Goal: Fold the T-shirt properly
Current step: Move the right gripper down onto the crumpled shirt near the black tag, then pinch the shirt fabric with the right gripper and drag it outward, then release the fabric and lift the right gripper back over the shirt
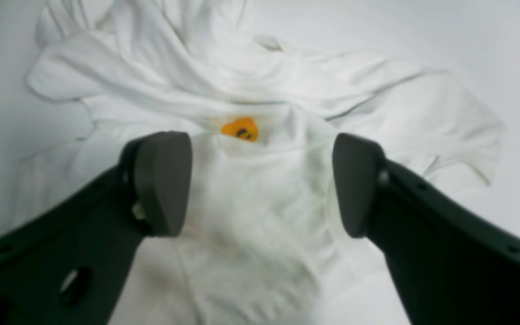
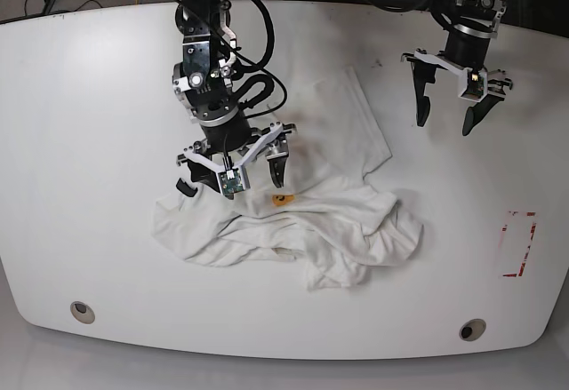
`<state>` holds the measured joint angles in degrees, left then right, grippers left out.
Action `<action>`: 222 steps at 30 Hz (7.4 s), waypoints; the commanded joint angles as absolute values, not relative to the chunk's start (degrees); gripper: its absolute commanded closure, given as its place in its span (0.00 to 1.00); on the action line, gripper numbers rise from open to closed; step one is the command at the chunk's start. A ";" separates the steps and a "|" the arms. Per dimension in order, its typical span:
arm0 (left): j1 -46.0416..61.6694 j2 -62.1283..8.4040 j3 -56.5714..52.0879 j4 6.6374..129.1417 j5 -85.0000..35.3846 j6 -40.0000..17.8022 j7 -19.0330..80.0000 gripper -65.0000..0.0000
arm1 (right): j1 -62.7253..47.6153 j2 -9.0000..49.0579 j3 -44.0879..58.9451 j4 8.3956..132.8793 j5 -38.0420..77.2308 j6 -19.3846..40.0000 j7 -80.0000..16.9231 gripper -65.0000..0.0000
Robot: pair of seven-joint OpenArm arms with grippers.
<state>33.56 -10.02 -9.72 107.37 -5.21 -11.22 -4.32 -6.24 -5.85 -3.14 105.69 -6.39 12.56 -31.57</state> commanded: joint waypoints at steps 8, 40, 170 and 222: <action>33.43 -10.41 -10.12 108.62 -5.70 -11.08 -5.41 0.33 | 2.44 -3.31 0.37 94.75 -2.14 13.47 -29.70 0.29; 34.81 -10.12 -10.09 108.29 -5.61 -11.37 -4.40 0.32 | 15.22 -0.71 10.53 80.01 -3.17 19.84 -27.71 0.29; 34.72 -10.06 -10.03 108.87 -5.32 -11.03 -5.03 0.32 | 13.16 9.96 9.34 81.17 -0.35 21.79 -28.13 0.50; 32.91 -9.70 -10.10 108.44 -5.21 -11.17 -4.45 0.32 | 4.68 3.63 12.03 87.55 0.29 22.06 -29.53 0.51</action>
<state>33.10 -9.26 -9.80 107.28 -4.99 -11.40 -2.63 4.23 4.23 12.32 85.78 -0.16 21.91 -30.74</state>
